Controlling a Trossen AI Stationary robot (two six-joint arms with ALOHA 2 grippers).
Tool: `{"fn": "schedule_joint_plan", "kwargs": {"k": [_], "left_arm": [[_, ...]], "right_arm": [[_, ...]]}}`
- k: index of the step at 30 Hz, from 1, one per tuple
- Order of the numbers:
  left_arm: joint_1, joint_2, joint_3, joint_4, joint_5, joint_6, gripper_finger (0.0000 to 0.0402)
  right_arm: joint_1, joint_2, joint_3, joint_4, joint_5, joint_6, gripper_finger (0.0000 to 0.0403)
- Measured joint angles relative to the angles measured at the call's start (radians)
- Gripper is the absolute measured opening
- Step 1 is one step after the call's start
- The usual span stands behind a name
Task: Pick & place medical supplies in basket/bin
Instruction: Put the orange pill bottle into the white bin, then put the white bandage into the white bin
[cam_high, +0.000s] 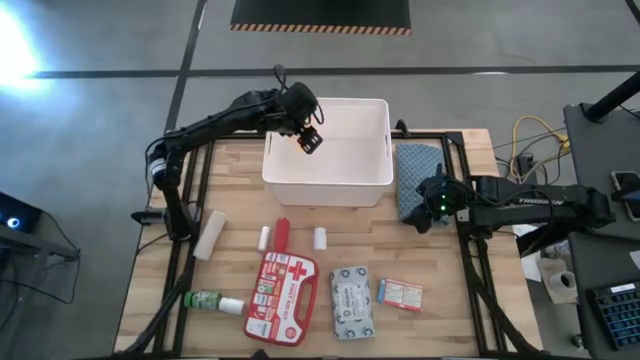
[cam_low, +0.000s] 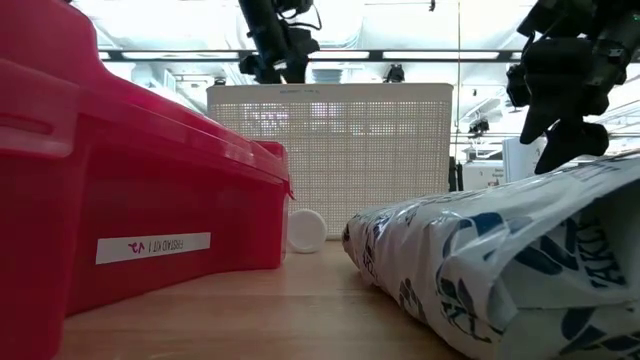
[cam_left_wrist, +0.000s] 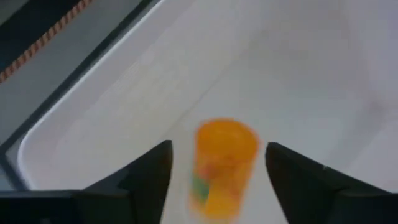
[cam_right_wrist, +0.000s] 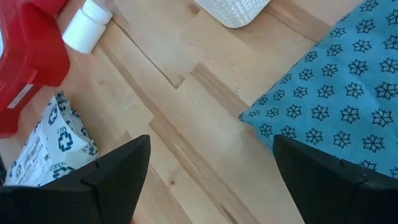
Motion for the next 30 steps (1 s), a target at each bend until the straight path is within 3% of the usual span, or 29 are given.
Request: {"fn": "schedule_joint_plan", "kwargs": {"k": [5, 8, 10, 17, 20, 23, 26, 30], "left_arm": [[-0.030, -0.037, 0.065, -0.190, -0.018, -0.032, 0.0300], [-0.115, -0.096, 0.104, -0.408, -0.016, -0.063, 0.0303], [-0.171, -0.136, 0.092, -0.512, -0.009, -0.160, 0.0300], [-0.328, -0.357, -0.238, -0.501, 0.123, -0.586, 0.0286], [-0.410, -0.441, -0.446, -0.335, 0.218, -0.740, 0.0280], [-0.513, -0.511, -0.651, -0.118, 0.302, -0.892, 0.0275], [-0.603, -0.546, -0.832, 0.072, 0.302, -1.058, 0.0272], [-0.677, -0.553, -1.004, 0.218, 0.278, -1.287, 0.0271]], "right_arm": [[0.000, 0.000, 0.000, 0.000, -0.027, -0.007, 0.0329], [0.000, 0.000, 0.000, -0.002, -0.043, -0.007, 0.0329], [0.000, 0.000, 0.000, -0.002, -0.042, -0.007, 0.0329], [0.000, 0.001, -0.001, -0.003, -0.043, -0.014, 0.0329], [0.000, 0.004, -0.005, -0.001, -0.077, 0.020, 0.0329], [0.004, 0.022, -0.011, 0.027, -0.176, 0.097, 0.0329], [0.022, 0.058, -0.011, 0.038, -0.198, 0.129, 0.0329], [0.022, 0.104, -0.011, 0.052, -0.144, 0.149, 0.0329]]}}
